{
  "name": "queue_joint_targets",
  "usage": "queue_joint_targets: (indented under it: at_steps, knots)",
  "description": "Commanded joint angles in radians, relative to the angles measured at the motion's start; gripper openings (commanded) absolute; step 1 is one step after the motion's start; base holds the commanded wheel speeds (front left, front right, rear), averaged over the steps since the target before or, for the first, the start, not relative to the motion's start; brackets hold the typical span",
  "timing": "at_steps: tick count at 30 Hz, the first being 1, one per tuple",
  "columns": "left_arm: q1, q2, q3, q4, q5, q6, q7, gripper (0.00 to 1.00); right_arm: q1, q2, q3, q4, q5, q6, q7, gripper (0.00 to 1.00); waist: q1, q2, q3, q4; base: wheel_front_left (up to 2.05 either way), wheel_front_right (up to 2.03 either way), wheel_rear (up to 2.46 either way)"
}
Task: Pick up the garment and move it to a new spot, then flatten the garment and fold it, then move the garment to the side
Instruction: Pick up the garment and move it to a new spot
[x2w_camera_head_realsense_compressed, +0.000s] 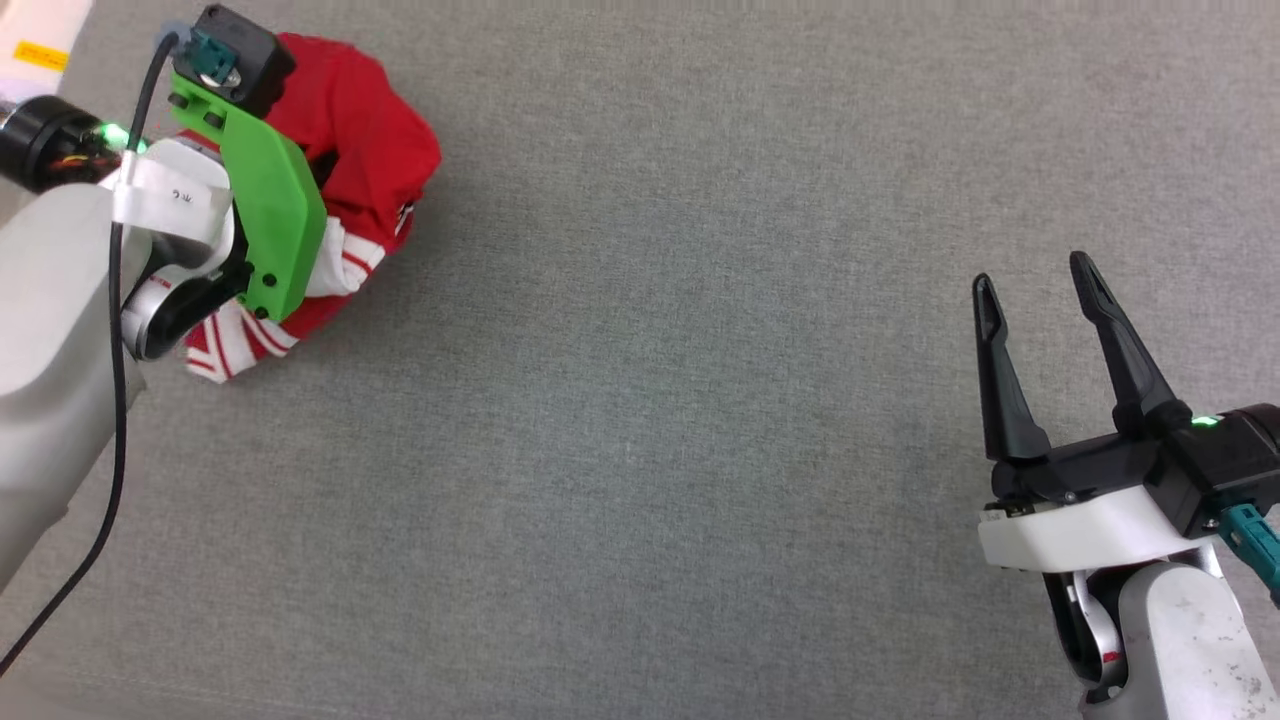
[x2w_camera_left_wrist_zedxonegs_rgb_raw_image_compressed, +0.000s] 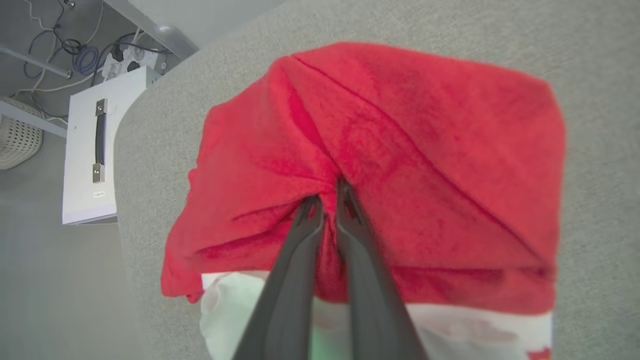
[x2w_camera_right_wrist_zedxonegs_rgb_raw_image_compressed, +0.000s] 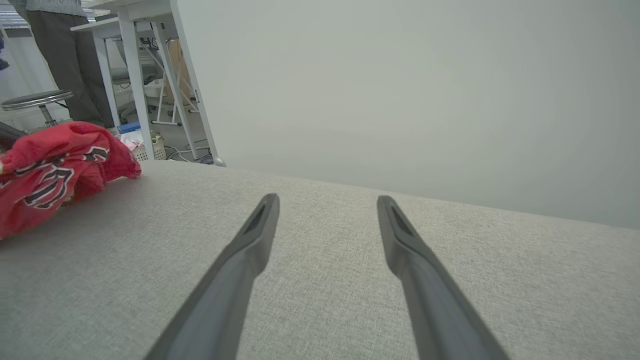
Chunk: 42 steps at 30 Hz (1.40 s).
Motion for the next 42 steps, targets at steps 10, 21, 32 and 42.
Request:
queue_joint_targets:
  at_steps: [10,21,32,42]
  knots:
    - [-0.140,-0.045,-0.080,-0.109,0.036,-0.003,-0.104,0.00,0.038,0.010,-0.007,0.007,0.047,-0.001,-0.006,1.00,-0.0001,0.0000,-0.102,-0.071,0.00,0.00,0.00]
    - [-0.296,-0.247,-0.245,-0.125,0.056,-0.003,-0.113,0.00,0.019,0.010,-0.008,0.003,0.090,-0.001,-0.006,1.00,-0.0001,0.0000,-0.049,-0.186,0.00,0.00,0.00]
    - [-0.168,-0.469,-0.325,-0.095,0.137,-0.003,-0.090,0.00,-0.010,0.011,-0.020,0.000,0.124,-0.001,-0.006,1.00,-0.0001,0.0000,0.007,-0.252,0.00,0.00,0.00]
    - [0.137,-0.500,-0.326,-0.206,0.301,-0.003,0.165,0.00,-0.036,0.011,-0.021,0.003,0.133,-0.001,-0.006,1.00,-0.0001,0.0000,0.038,-0.273,0.00,0.00,0.00]
